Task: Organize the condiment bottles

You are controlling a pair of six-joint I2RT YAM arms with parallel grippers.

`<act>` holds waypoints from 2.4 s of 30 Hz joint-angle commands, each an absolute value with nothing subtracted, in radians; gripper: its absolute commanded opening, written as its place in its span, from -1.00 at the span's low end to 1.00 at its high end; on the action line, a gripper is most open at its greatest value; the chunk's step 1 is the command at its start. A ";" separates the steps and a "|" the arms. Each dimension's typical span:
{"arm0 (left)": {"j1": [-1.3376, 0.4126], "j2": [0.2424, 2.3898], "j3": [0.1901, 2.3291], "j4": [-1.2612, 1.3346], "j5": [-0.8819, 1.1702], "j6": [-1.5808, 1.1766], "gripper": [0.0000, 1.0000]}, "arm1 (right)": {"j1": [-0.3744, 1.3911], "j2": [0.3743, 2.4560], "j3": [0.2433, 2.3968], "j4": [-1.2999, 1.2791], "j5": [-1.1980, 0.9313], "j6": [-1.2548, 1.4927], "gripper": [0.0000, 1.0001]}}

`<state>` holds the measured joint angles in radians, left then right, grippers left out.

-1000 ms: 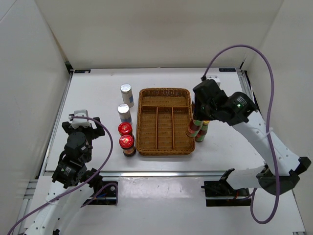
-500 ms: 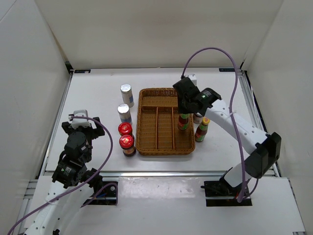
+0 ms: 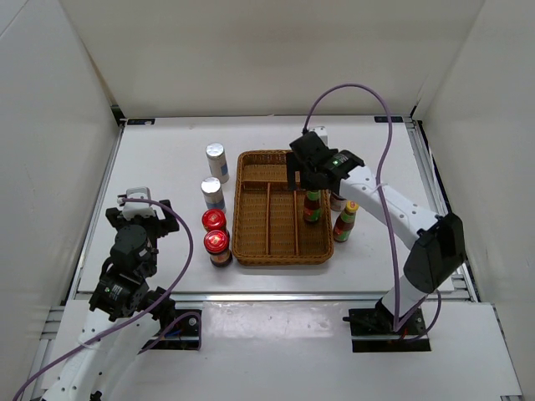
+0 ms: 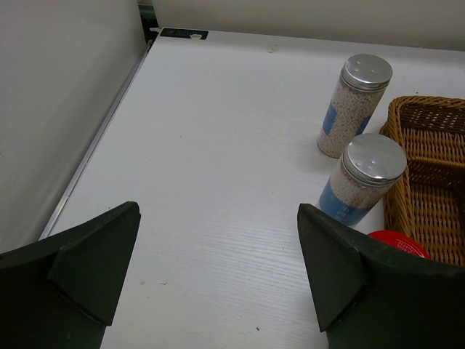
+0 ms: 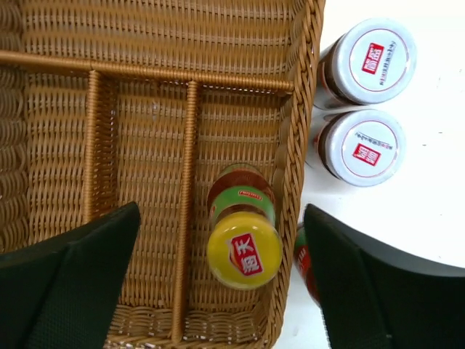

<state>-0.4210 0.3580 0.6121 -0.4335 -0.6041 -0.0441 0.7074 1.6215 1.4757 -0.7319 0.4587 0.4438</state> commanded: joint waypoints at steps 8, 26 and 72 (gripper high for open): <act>-0.423 0.393 0.604 -0.422 -0.637 -0.029 1.00 | 0.788 1.338 1.690 -0.945 0.615 0.479 1.00; -0.433 0.334 0.595 -0.413 -0.601 -0.038 1.00 | 0.767 1.095 1.249 -1.034 0.690 0.657 0.92; -0.517 0.297 0.595 -0.451 -0.657 -0.038 1.00 | 0.706 0.904 0.813 -0.554 0.788 0.500 -0.45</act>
<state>-0.5137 0.2707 0.5968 -0.4419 -0.6292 -0.0376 0.7109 0.9783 0.7864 -0.5663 0.7330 0.5014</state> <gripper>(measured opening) 0.998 0.459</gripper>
